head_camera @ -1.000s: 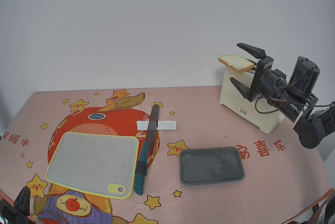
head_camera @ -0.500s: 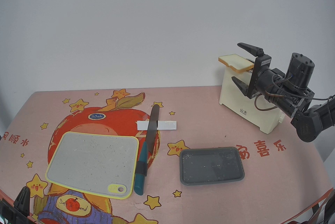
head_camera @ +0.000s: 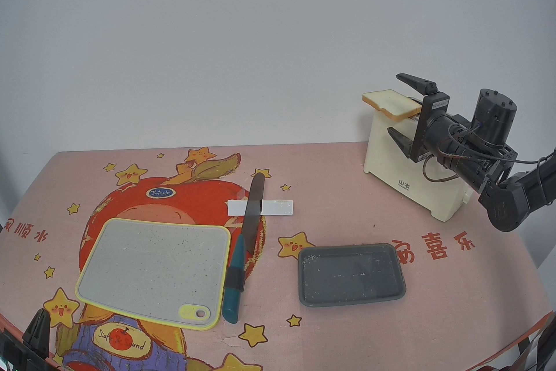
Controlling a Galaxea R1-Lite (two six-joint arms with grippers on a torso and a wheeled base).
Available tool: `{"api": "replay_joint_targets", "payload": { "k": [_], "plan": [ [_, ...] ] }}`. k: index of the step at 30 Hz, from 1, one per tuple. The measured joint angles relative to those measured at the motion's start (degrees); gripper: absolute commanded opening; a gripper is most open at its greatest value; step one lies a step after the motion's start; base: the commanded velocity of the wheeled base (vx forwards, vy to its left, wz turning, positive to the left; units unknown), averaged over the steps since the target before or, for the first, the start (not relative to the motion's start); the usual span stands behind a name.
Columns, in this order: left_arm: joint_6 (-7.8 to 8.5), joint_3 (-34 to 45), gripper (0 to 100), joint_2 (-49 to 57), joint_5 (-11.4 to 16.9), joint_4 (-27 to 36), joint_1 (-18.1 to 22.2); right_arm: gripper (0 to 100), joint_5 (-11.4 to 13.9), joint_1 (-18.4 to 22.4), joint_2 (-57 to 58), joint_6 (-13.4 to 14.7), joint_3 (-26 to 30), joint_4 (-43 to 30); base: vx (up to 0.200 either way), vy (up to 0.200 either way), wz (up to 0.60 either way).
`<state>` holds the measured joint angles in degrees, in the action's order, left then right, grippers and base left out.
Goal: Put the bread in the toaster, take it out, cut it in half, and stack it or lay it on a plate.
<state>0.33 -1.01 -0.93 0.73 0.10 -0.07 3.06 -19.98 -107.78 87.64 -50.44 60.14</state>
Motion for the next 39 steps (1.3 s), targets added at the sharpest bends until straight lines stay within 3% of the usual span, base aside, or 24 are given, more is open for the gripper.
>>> {"api": "replay_joint_targets", "payload": {
  "k": [14,20,39],
  "plan": [
    [0.00,0.00,0,0.00,0.00,0.00,-0.04,100,-1.40,0.63,-1.76,0.11,-2.04,0.00,0.000,0.000,0.00],
    [0.02,0.00,0,0.00,-0.02,0.00,-0.02,100,-1.97,0.83,-2.19,1.89,-3.05,0.11,0.000,0.000,0.00],
    [0.02,0.00,0,0.00,0.00,0.00,-0.04,100,-2.11,1.27,-2.47,2.63,-4.23,0.07,0.000,0.000,0.00]
  ]
}}
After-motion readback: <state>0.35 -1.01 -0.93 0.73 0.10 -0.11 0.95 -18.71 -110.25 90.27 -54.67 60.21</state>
